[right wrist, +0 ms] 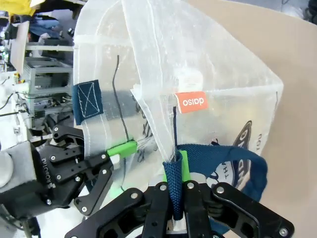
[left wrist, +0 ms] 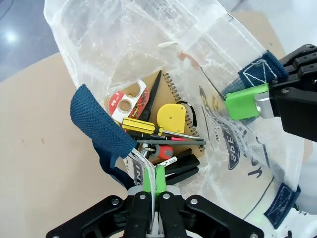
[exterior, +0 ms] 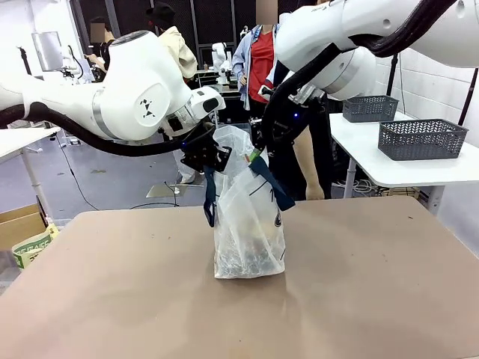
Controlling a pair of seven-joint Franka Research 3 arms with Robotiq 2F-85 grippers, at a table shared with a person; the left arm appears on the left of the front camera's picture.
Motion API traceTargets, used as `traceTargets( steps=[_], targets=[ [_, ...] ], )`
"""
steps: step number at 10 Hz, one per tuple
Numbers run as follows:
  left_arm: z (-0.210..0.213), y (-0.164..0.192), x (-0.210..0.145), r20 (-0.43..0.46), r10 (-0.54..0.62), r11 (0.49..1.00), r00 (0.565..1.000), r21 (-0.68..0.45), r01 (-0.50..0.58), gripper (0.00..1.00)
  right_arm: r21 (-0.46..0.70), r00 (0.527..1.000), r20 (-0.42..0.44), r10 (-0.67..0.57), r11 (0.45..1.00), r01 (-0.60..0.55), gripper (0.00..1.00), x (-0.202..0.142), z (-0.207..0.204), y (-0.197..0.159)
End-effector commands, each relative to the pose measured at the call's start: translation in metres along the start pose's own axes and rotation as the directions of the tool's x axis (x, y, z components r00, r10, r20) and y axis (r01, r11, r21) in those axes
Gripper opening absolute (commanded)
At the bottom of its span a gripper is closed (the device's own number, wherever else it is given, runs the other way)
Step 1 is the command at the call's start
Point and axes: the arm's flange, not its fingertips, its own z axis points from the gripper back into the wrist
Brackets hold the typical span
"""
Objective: Transfer purchased items from the store into the shopping bag.
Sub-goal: Move the Reusable shopping bag to the right side of the table.
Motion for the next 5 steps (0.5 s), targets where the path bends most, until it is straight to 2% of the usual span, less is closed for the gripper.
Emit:
traceTargets(
  steps=[1,3,5],
  targets=[
    [0.004,-0.003,-0.004,0.003,-0.013,1.000,1.000,0.002,0.013,0.00,0.002,1.000,0.015,0.023,1.000,-0.023,0.00,-0.006,0.001,0.005],
    [-0.002,0.001,0.000,-0.002,0.001,1.000,1.000,0.000,-0.001,0.00,0.001,1.000,-0.003,-0.002,1.000,0.002,0.00,0.001,-0.001,-0.002],
    [0.009,0.007,0.001,0.022,0.024,0.999,0.999,-0.033,-0.023,0.00,-0.011,0.993,-0.036,-0.116,0.993,0.115,0.00,-0.009,-0.013,0.001]
  ],
)
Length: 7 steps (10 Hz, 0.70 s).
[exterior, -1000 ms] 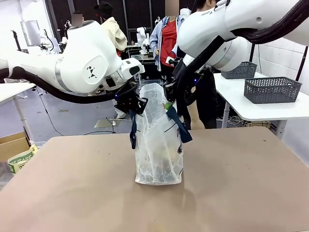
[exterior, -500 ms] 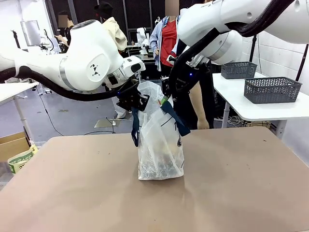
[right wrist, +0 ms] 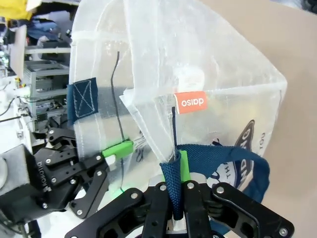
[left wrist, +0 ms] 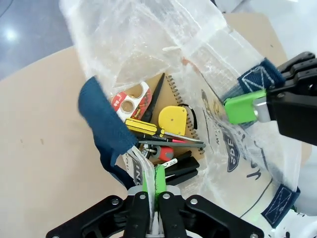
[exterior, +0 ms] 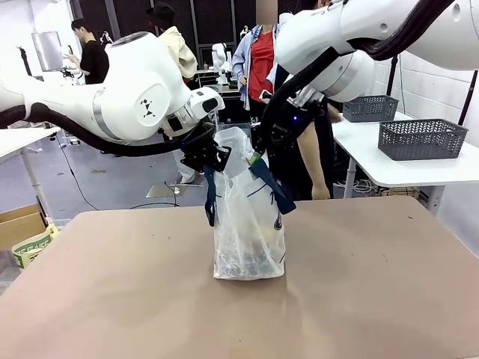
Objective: Transfer purchased items from the store into the shopping bag.
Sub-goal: Move the Reusable shopping bag to the right side of the table.
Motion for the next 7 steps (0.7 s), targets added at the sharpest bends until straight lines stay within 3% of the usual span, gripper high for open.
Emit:
traceTargets(
  steps=[1,4,5,6,7],
  targets=[
    [0.014,0.004,0.000,0.020,0.008,1.000,1.000,-0.030,-0.008,0.00,-0.029,0.995,-0.033,-0.092,0.995,0.091,0.00,-0.013,-0.008,0.005],
    [0.024,0.013,0.001,-0.009,0.004,1.000,1.000,-0.013,-0.004,0.00,-0.115,0.984,-0.060,-0.170,0.980,0.162,0.00,-0.031,-0.025,-0.002],
    [0.021,0.013,0.003,-0.032,-0.012,1.000,0.999,-0.010,0.012,0.00,-0.135,0.985,-0.057,-0.164,0.979,0.155,0.00,-0.036,-0.026,-0.002],
    [0.013,0.013,0.005,-0.089,-0.020,1.000,0.996,0.008,0.021,0.00,-0.160,0.994,-0.064,-0.087,0.984,0.076,0.00,-0.037,-0.023,-0.002],
    [0.013,0.008,0.000,-0.019,0.014,1.000,1.000,0.002,-0.014,0.00,-0.096,0.988,-0.059,-0.145,0.986,0.139,0.00,-0.024,-0.026,-0.005]
  ],
)
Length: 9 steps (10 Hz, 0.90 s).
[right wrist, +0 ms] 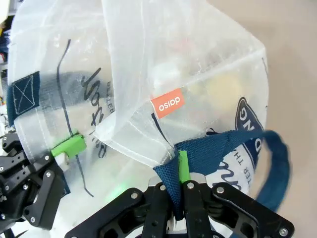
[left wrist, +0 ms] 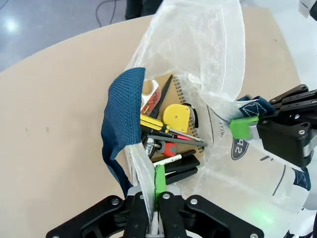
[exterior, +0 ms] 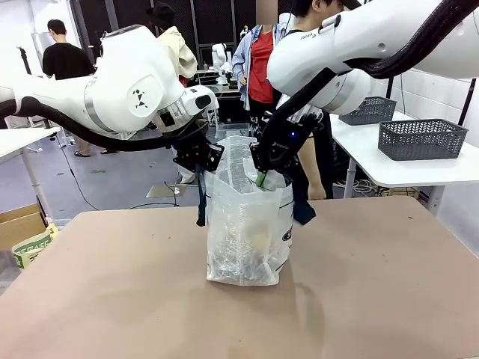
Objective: Transfer purchased items from the store into the shopping bag.
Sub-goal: Move the Reusable shopping bag to the right side of the table.
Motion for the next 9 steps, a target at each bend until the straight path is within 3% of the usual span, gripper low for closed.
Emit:
traceTargets(
  steps=[1,9],
  targets=[
    [0.0030,-0.0018,0.0011,0.032,0.007,1.000,0.999,-0.006,-0.006,0.00,0.027,1.000,-0.004,-0.021,0.999,0.021,0.00,0.0037,-0.0019,-0.0018],
    [0.0008,-0.0012,0.0008,0.009,0.000,1.000,1.000,-0.002,0.000,0.00,0.007,1.000,0.001,-0.008,1.000,0.008,0.00,0.0021,0.0004,-0.0016]
  ],
)
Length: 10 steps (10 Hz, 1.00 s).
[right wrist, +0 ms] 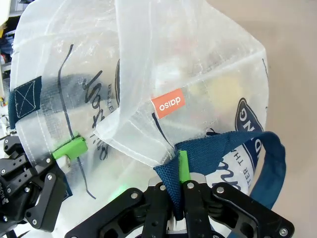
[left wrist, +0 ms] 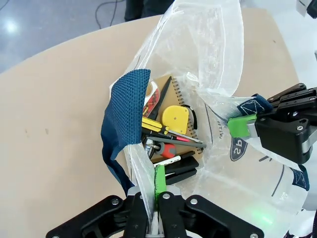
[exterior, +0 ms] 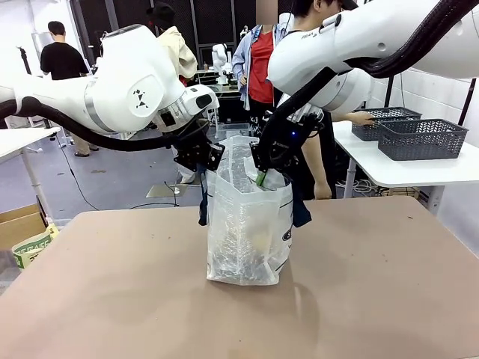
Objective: Transfer purchased items from the store into the shopping bag.
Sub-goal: Move the Reusable shopping bag to the right side of the table.
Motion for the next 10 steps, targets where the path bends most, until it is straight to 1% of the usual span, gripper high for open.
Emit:
traceTargets(
  steps=[1,3,5,8,10],
  targets=[
    [-0.004,-0.004,0.000,-0.017,-0.007,1.000,1.000,-0.014,0.006,0.00,-0.017,0.996,-0.002,-0.085,0.996,0.085,0.00,0.003,0.002,0.007],
    [-0.009,-0.006,0.002,-0.015,-0.026,0.998,1.000,-0.051,0.025,0.00,-0.035,0.991,0.013,-0.130,0.991,0.130,0.00,0.007,0.004,0.020],
    [-0.010,-0.006,0.002,-0.016,-0.035,0.997,0.999,-0.076,0.034,0.00,-0.055,0.978,0.033,-0.204,0.977,0.206,0.00,0.015,0.006,0.030],
    [-0.009,-0.008,0.004,-0.006,-0.039,0.992,0.999,-0.119,0.038,0.00,-0.135,0.952,0.087,-0.293,0.943,0.303,0.00,0.021,0.004,0.044],
    [-0.008,-0.011,0.006,-0.001,-0.036,0.988,0.999,-0.148,0.035,0.00,-0.136,0.945,0.089,-0.315,0.936,0.325,0.00,0.024,0.004,0.047]
  ],
)
